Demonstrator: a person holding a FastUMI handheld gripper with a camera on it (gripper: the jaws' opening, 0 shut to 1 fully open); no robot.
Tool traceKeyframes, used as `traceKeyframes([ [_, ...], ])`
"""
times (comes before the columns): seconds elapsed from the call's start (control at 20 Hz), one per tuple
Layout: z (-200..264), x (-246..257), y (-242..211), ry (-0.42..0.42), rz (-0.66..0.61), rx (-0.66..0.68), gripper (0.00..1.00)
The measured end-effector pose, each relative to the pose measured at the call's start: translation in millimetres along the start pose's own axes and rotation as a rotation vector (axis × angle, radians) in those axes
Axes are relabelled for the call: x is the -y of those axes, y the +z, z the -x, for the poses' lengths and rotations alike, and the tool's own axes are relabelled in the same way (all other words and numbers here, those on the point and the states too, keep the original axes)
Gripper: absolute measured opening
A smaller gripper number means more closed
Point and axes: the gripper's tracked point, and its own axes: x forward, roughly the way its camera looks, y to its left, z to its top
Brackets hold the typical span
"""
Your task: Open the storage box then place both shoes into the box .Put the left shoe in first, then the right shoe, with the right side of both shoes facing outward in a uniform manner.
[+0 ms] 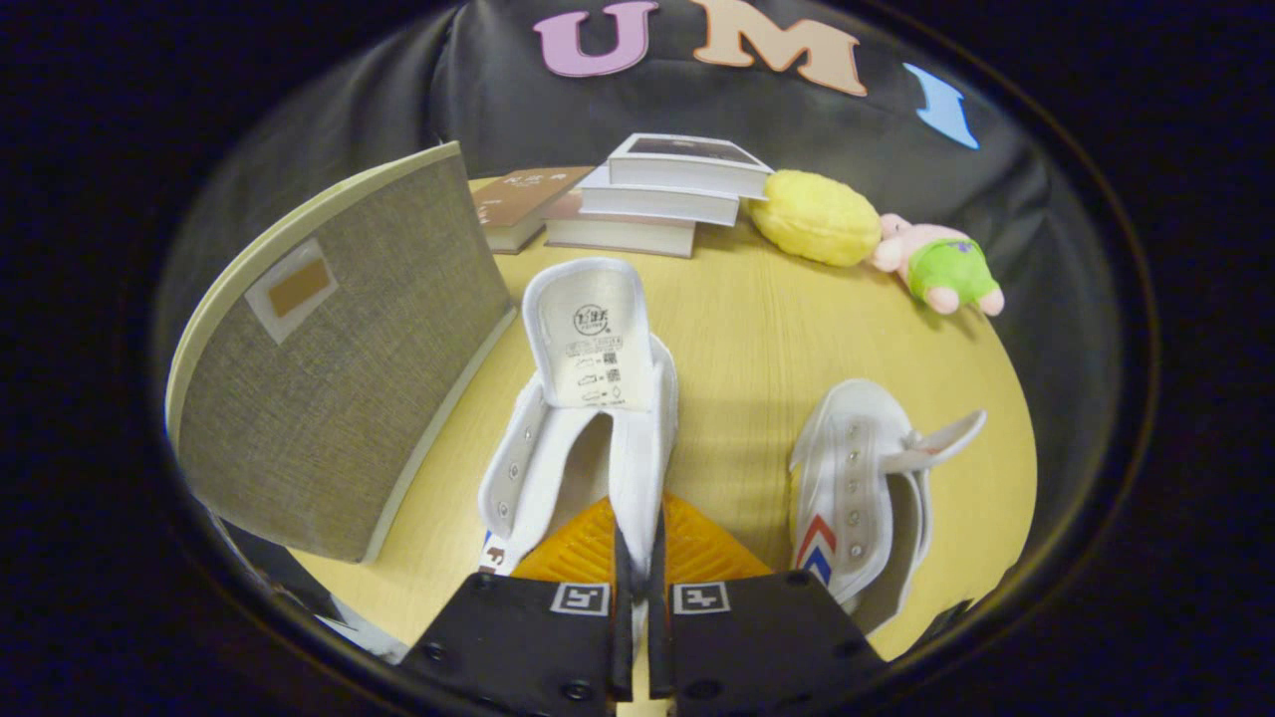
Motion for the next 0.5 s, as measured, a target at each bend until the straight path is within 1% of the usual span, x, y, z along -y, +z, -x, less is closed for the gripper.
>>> traceKeyframes([
  [0.15,-1.3,0.2,4.3,-0.021,-0.042,0.023,0.09],
  [0.3,1.9,-0.9,6.4,-0.034,-0.034,0.058,0.06],
  [0.45,9.0,-8.3,12.1,-0.015,-0.074,0.079,0.06],
  [0.5,11.7,-11.4,14.1,-0.007,-0.068,0.087,0.06],
])
